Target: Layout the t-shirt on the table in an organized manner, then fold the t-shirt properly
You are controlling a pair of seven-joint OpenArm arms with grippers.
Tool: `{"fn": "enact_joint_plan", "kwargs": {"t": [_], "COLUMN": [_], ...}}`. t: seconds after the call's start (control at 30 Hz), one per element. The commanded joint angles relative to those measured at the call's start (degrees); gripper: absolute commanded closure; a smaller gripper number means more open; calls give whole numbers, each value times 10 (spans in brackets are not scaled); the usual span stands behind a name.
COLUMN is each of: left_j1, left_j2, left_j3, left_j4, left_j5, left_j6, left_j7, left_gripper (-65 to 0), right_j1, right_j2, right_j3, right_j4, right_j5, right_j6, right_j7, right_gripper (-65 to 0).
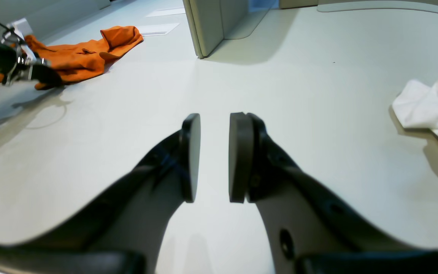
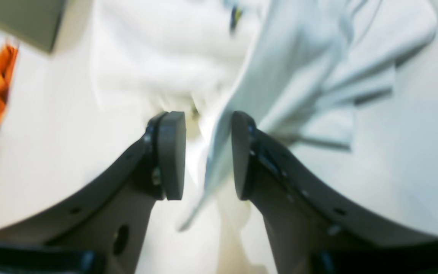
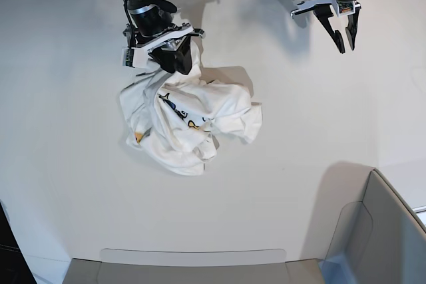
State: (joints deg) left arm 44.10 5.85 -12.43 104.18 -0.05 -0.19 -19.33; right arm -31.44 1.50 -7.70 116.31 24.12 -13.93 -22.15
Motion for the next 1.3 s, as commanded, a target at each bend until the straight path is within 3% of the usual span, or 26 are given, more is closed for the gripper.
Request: {"fn": "enact_joint_plan", "kwargs": {"t": [0.0, 0.37, 0.6, 0.73, 1.07, 1.27], "left_j1": [4, 3, -4, -4, -4, -4], "left_j2": [-1, -8, -9, -9, -9, -9], "left_j3": [-3, -4, -4, -4, -4, -1], "left_j4": [10, 9, 9, 9, 9, 9], "left_j5": [1, 1, 1, 1, 1, 1], "left_j6": [3, 3, 3, 3, 3, 3], "left_j7": [-15, -15, -15, -15, -15, -15], "left_gripper": [-146, -145, -144, -144, -144, -144], "right_j1": [-1, 26, 27, 25, 13, 6], "right_j2": [0, -10, -10, -9, 2, 7], "right_j3": [-1, 5, 36, 48, 56, 19], "right_j4": [11, 4, 4, 4, 8, 7], "right_j5": [5, 5, 5, 5, 5, 2], "right_j6": [2, 0, 0, 0, 4, 4], "right_j7": [5, -45, -46, -46, -46, -45], "right_gripper": [-211, -200, -33, -1, 0, 0]}}
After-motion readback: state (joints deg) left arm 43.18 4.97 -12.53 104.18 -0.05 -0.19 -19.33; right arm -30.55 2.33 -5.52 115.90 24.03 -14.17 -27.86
